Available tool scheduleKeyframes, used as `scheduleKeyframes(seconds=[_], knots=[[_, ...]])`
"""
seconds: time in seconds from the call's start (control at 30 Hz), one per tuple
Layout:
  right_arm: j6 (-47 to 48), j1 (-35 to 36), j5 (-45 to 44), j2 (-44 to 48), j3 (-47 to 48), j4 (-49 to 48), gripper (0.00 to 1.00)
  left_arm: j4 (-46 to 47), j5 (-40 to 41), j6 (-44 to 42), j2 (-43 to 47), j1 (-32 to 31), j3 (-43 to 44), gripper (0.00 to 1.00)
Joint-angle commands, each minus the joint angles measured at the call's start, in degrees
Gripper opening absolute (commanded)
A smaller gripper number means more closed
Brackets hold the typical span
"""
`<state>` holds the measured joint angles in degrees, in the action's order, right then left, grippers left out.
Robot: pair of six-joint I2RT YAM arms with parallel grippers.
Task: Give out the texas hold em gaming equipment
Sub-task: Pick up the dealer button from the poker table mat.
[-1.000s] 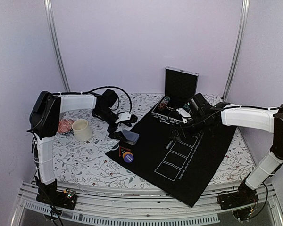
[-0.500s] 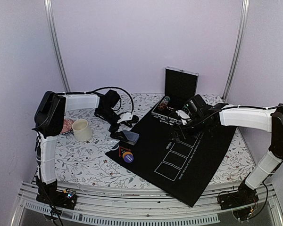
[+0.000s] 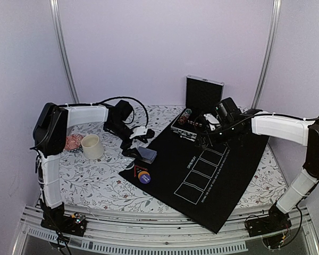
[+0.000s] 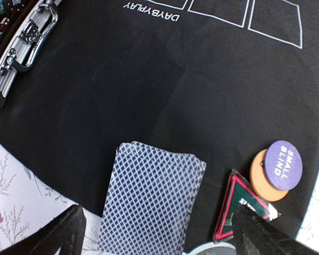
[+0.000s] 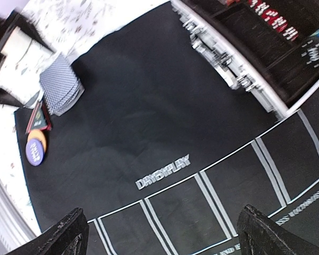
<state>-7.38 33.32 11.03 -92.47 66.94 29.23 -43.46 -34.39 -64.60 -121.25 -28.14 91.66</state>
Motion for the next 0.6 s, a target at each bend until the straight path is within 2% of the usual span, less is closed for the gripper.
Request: scheduleKeyframes(seconds=[0.0,0.13,0.23,0.37,0.47,0.57], knots=[[1.75,-0.52,-4.23,-0.46,3.38,2.45,0.99,1.36,-0.24,1.03,6.07,-0.07,-4.31,0.98],[1.51,-0.78,-3.57,-0.83,5.16,2.64,0.99,5.16,3.15,6.80,11.87,0.01,-9.03,0.98],[0.76,-0.79,-4.25,-1.00,4.94,3.14,0.99,8.95,9.64,19.91,15.85,-0.03,-12.37,0.98],[-0.20,-0.79,-3.36,-1.05,3.69,3.24,0.99,16.00,17.30,40.52,23.37,-0.60,-21.01,0.91],[-0.42,-0.77,-2.67,-1.00,2.78,2.33,0.99,18.84,22.24,50.42,29.09,-2.02,-28.50,0.85],[-0.40,-0.80,-1.88,-1.66,2.76,1.75,0.99,19.29,25.67,55.60,31.90,-3.36,-33.31,0.84]])
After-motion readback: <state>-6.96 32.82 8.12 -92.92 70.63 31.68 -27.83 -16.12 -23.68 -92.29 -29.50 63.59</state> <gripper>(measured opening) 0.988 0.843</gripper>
